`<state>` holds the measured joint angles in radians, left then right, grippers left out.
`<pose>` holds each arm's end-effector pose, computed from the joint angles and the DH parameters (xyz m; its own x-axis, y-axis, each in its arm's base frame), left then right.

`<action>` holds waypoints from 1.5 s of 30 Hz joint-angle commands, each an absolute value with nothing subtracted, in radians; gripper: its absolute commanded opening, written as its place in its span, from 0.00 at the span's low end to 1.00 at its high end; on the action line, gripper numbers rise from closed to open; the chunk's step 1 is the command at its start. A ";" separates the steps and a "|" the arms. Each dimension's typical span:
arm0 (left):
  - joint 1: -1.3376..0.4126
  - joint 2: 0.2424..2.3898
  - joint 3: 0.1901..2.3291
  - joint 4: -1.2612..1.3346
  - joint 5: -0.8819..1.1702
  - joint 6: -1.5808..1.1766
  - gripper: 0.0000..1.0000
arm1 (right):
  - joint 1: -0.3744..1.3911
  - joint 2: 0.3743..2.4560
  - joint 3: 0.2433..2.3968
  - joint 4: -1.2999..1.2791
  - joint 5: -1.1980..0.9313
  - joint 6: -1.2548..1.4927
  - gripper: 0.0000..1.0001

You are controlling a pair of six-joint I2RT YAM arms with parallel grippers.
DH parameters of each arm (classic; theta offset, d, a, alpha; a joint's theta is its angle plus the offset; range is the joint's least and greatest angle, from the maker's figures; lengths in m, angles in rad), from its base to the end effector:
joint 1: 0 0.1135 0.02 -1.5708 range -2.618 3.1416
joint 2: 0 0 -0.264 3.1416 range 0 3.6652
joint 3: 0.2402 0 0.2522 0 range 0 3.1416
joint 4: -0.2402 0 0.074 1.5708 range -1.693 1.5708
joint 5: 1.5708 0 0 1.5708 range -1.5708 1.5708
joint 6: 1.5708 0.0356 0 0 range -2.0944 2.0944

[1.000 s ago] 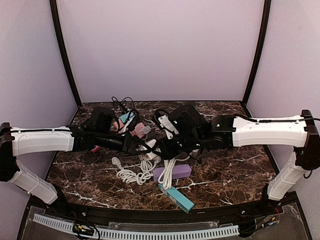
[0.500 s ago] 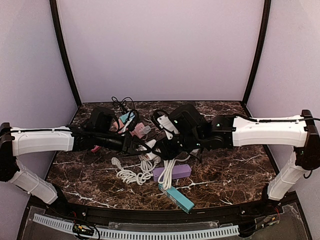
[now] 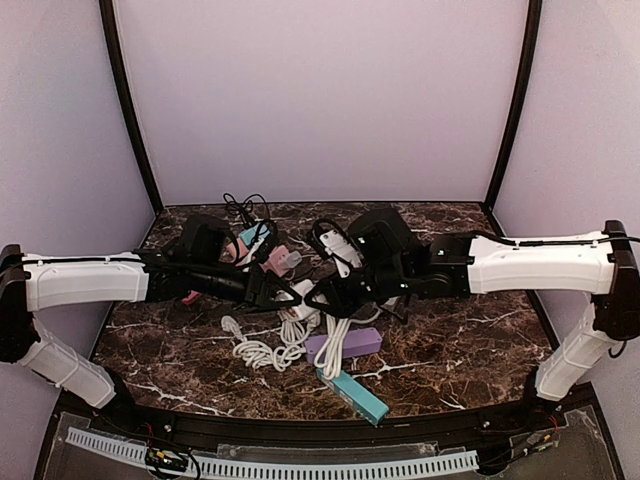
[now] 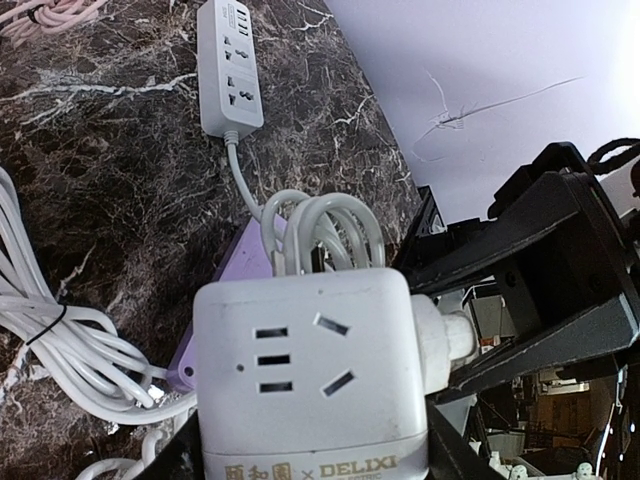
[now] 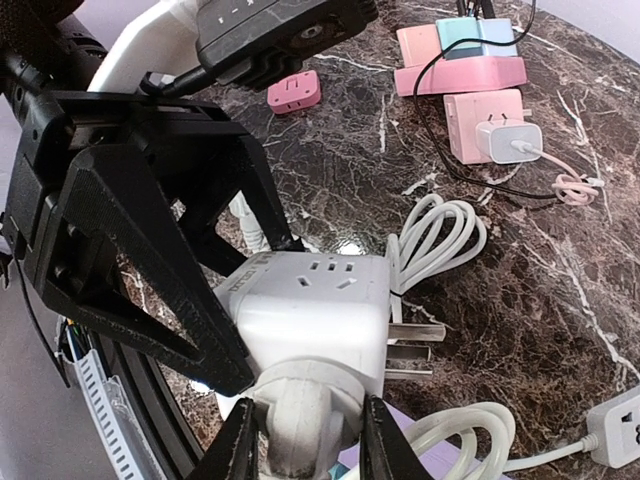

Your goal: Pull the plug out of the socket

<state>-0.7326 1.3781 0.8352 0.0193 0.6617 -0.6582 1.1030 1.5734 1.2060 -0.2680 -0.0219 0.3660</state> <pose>0.2073 -0.2160 0.2464 -0.8588 0.1235 -0.4972 0.5030 0.3870 -0.7728 0.1612 0.3208 0.2805 -0.5721 -0.3389 -0.7469 -0.7449 0.5959 0.3002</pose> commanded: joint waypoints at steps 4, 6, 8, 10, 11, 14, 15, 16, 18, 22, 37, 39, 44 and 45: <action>-0.752 1.328 0.876 0.131 0.800 -0.614 0.01 | 1.041 1.546 1.151 -0.236 -0.063 0.415 0.00; -0.751 1.326 0.871 0.137 0.783 -0.626 0.01 | 1.046 1.547 1.151 -0.238 -0.042 0.420 0.00; -0.750 1.329 0.869 0.140 0.763 -0.643 0.01 | 1.060 1.552 1.161 -0.255 -0.009 0.418 0.00; -0.751 1.333 0.867 0.136 0.736 -0.660 0.01 | 1.084 1.565 1.185 -0.293 0.062 0.411 0.00; -0.752 1.337 0.867 0.133 0.726 -0.665 0.01 | 1.099 1.574 1.202 -0.316 0.096 0.408 0.00; -0.751 1.347 0.863 0.121 0.688 -0.693 0.01 | 1.140 1.607 1.256 -0.383 0.188 0.407 0.00; -0.751 1.350 0.861 0.121 0.677 -0.700 0.01 | 1.153 1.619 1.280 -0.405 0.216 0.411 0.00; -0.751 1.355 0.858 0.122 0.673 -0.709 0.01 | 1.166 1.630 1.296 -0.420 0.236 0.414 0.00; -0.751 1.359 0.854 0.123 0.662 -0.721 0.01 | 1.187 1.649 1.321 -0.438 0.257 0.421 0.00; -0.750 1.357 0.840 0.137 0.656 -0.728 0.01 | 1.203 1.670 1.339 -0.442 0.253 0.447 0.00; -0.749 1.294 0.805 0.202 0.797 -0.640 0.01 | 1.083 1.521 1.147 -0.243 0.004 0.481 0.00; -0.750 1.296 0.810 0.190 0.793 -0.637 0.01 | 1.086 1.528 1.152 -0.244 0.006 0.479 0.00; -0.745 1.318 0.827 0.106 0.716 -0.645 0.01 | 1.119 1.568 1.220 -0.312 0.072 0.458 0.00; -0.741 1.320 0.823 0.101 0.697 -0.650 0.01 | 1.128 1.577 1.237 -0.334 0.090 0.457 0.00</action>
<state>-0.7387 1.3708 0.8032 0.0910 0.6655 -0.6773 1.1149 1.5360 1.1839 -0.2581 0.0040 0.4652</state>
